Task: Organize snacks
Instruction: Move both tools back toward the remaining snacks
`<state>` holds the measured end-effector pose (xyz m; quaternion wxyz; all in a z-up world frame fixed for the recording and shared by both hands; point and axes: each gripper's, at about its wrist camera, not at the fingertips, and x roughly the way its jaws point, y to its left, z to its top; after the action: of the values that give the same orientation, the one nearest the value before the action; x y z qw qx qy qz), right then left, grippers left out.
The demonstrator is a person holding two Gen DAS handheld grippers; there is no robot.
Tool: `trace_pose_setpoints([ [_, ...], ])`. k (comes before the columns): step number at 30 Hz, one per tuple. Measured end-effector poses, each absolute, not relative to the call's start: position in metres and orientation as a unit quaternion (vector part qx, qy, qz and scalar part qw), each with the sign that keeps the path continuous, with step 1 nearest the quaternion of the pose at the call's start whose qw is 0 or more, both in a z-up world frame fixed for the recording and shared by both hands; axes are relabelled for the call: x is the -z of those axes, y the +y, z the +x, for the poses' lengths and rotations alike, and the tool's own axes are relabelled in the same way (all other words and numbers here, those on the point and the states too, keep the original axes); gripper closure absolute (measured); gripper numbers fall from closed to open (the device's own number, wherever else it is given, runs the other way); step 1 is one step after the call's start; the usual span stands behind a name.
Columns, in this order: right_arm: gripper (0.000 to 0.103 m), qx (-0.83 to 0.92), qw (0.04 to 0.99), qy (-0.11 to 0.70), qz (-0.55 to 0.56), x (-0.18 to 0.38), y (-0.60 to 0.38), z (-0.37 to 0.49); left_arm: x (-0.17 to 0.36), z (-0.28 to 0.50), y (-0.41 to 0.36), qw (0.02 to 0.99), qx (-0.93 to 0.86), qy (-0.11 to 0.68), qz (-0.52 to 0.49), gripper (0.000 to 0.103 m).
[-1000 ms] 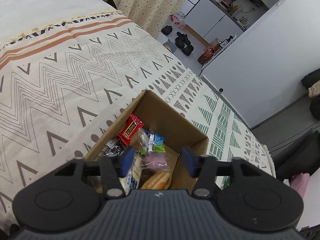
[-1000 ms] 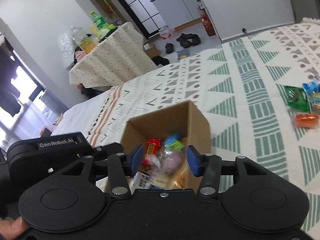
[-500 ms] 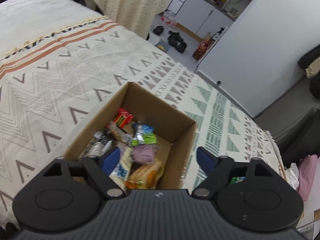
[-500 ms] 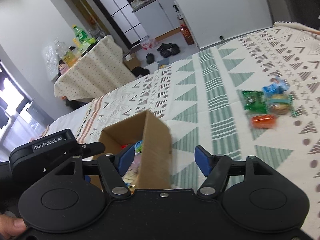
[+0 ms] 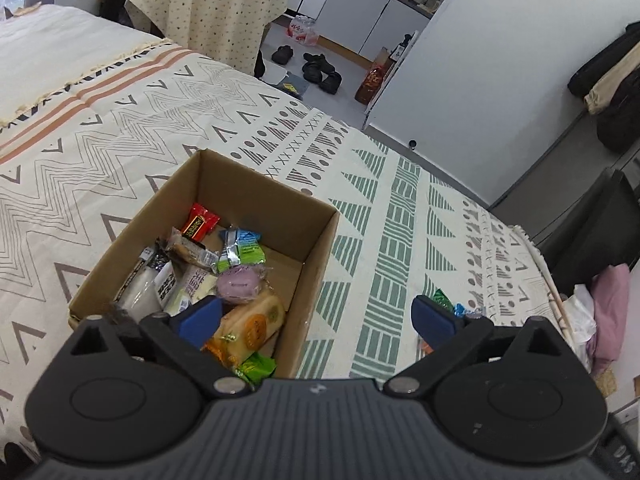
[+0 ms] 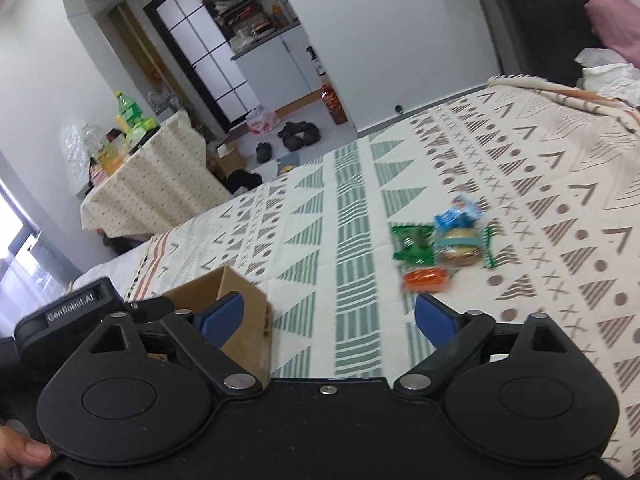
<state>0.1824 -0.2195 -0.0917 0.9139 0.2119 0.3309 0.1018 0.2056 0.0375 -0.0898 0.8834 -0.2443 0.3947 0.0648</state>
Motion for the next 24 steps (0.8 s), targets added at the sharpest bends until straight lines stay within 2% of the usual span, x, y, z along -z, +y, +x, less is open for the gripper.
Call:
trace_pose_setpoints([
  [6,0.002,-0.083,0.917,0.321,0.223,0.096,-0.249,0.175,0.088,0.205,0.021,0.889,-0.041,0.391,-0.236,0.000],
  [14,0.001,-0.069,0.915,0.324,0.231,0.110,-0.283,0.170,0.092,0.208,-0.011,0.897,-0.008,0.381,-0.226,0.000],
  [18,0.001,-0.070,0.902,0.324,0.275,0.116,-0.297,0.174,0.101,0.215,-0.030,0.892,0.001,0.396,-0.219,0.000],
  [24,0.002,-0.075,0.904,0.314,0.280,0.130,-0.309,0.183,0.114,0.231,-0.053,0.885,-0.009,0.416,-0.207,0.000],
])
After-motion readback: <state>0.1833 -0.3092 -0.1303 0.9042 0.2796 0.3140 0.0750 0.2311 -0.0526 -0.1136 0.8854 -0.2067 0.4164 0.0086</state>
